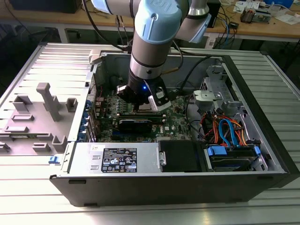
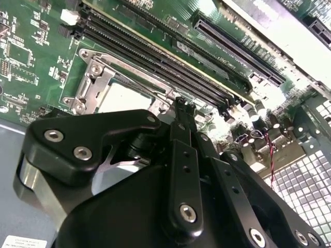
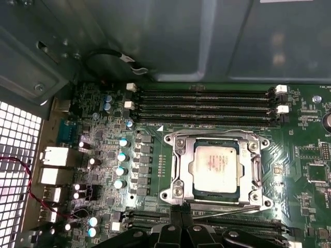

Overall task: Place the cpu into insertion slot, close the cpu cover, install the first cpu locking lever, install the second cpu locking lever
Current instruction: 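Install the second cpu locking lever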

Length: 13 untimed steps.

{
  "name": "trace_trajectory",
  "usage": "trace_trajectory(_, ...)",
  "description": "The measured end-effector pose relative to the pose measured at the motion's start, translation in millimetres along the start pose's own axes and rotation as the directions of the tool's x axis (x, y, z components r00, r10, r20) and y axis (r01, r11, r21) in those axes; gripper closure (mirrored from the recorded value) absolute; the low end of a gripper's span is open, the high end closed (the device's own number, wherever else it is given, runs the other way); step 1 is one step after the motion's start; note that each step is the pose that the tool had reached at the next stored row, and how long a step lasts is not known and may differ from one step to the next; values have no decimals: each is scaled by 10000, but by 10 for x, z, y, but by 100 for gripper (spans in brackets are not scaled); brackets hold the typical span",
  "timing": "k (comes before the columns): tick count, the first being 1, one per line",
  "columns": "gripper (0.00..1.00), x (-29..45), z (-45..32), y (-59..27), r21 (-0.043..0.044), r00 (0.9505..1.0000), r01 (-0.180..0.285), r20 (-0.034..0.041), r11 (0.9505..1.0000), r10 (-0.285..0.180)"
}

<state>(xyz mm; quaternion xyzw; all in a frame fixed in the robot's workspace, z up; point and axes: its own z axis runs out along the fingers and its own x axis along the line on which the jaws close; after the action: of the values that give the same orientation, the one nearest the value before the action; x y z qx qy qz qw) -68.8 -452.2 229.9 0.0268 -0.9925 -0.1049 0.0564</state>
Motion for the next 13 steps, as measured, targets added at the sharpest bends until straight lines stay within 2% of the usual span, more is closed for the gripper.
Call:
trace_trajectory(3,89,1,-4,-22,-9,10000,1,0,10000,-1)
trace_trajectory(6,89,3,-10,-51,-68,10000,8,3,10000,-8)
trace_trajectory(7,89,4,-12,-61,-116,10000,14,5,9999,-14)
trace_trajectory(9,89,5,-14,-73,-279,10000,32,11,9996,-32)
trace_trajectory(11,89,4,-12,-78,-396,10000,48,16,9992,-47)
trace_trajectory(13,89,7,-14,-89,-449,10000,53,19,9990,-52)
